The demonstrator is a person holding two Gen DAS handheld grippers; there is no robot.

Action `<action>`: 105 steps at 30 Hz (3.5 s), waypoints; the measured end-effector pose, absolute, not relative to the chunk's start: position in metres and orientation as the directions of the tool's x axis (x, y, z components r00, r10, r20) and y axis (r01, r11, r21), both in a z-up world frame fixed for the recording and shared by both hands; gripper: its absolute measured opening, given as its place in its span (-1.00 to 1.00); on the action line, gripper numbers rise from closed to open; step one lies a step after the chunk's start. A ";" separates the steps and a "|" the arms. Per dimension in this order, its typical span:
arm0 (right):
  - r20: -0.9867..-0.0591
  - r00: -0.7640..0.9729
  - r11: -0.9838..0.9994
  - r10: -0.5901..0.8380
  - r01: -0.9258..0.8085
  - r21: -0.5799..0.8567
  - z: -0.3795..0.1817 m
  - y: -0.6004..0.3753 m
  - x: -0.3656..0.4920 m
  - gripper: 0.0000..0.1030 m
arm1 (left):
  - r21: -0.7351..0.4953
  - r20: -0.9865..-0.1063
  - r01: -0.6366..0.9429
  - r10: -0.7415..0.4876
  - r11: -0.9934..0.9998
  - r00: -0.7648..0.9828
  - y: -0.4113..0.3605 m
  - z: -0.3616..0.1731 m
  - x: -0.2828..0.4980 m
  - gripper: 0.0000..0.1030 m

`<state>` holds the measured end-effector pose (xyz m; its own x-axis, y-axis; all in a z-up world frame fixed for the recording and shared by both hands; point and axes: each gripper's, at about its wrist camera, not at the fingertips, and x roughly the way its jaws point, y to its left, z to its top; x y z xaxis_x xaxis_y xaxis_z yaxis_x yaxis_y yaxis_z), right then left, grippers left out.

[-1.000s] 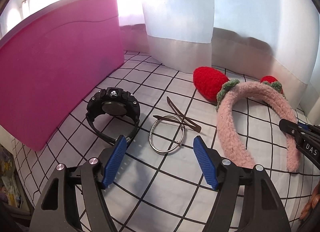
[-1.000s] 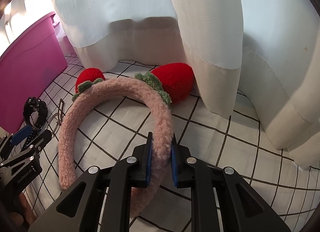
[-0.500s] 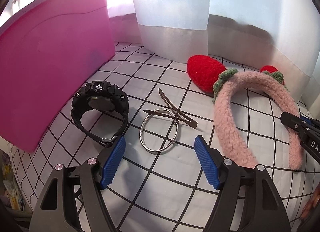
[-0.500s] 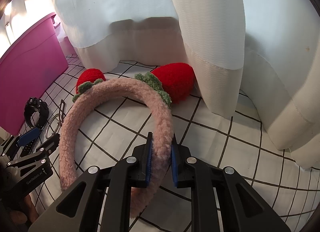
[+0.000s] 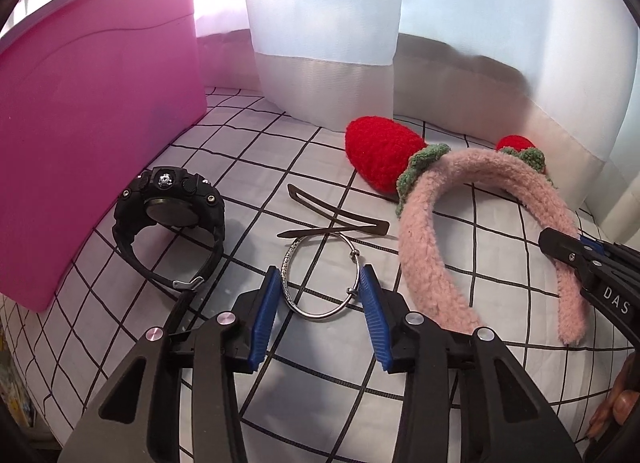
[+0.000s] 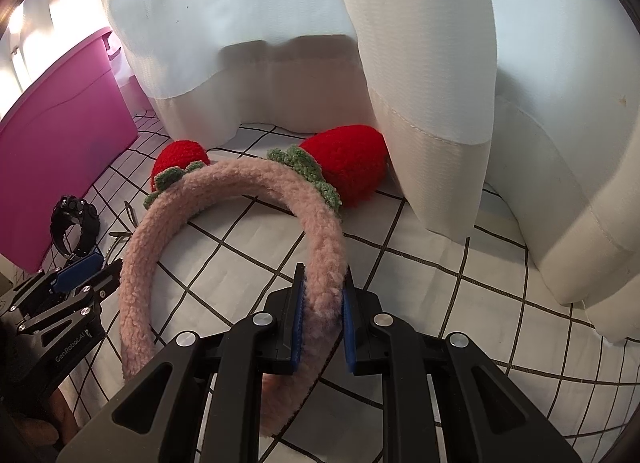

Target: Organize jewelry

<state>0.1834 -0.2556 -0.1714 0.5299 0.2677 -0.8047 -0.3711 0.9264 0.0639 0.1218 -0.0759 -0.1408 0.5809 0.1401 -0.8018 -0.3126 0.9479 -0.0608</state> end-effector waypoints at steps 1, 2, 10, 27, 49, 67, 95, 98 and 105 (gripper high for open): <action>-0.804 0.530 0.926 0.270 -0.372 0.066 -0.171 -0.256 0.183 -0.69 | -0.066 -0.801 -0.321 0.142 0.945 0.582 -0.074 -0.141 0.120 -0.24; -0.803 0.530 0.925 0.272 -0.373 0.068 -0.171 -0.257 0.183 -0.69 | -0.068 -0.800 -0.327 0.144 0.943 0.582 -0.073 -0.140 0.119 -0.24; -0.773 0.560 0.921 0.297 -0.383 0.076 -0.160 -0.265 0.172 -0.69 | -0.071 -0.773 -0.322 0.152 0.944 0.617 -0.075 -0.126 0.099 -0.24; -0.707 0.653 0.911 0.273 -0.411 -0.027 -0.098 -0.272 0.134 -0.70 | -0.098 -0.744 -0.353 0.167 0.931 0.647 -0.073 -0.079 0.058 -0.24; -0.572 0.703 0.847 0.422 -0.531 -0.027 0.031 -0.266 0.102 -0.69 | -0.112 -0.650 -0.469 0.293 0.876 0.702 -0.052 0.037 -0.002 -0.24; -0.428 0.682 0.762 0.594 -0.647 0.026 0.122 -0.132 0.110 -0.69 | -0.103 -0.563 -0.548 0.406 0.830 0.720 0.083 0.100 -0.029 -0.24; -0.669 0.552 0.706 0.497 -0.706 -0.059 0.056 0.127 0.181 -0.69 | -0.224 -0.785 -0.566 0.197 0.793 0.587 0.297 0.010 0.045 -0.22; -0.712 0.527 0.703 0.465 -0.708 -0.065 0.042 0.139 0.189 -0.69 | -0.216 -0.809 -0.556 0.172 0.803 0.563 0.300 0.001 0.053 -0.21; -0.789 0.482 0.695 0.381 -0.712 -0.100 0.015 0.155 0.197 -0.07 | -0.196 -0.838 -0.551 0.154 0.811 0.524 0.302 -0.008 0.059 0.38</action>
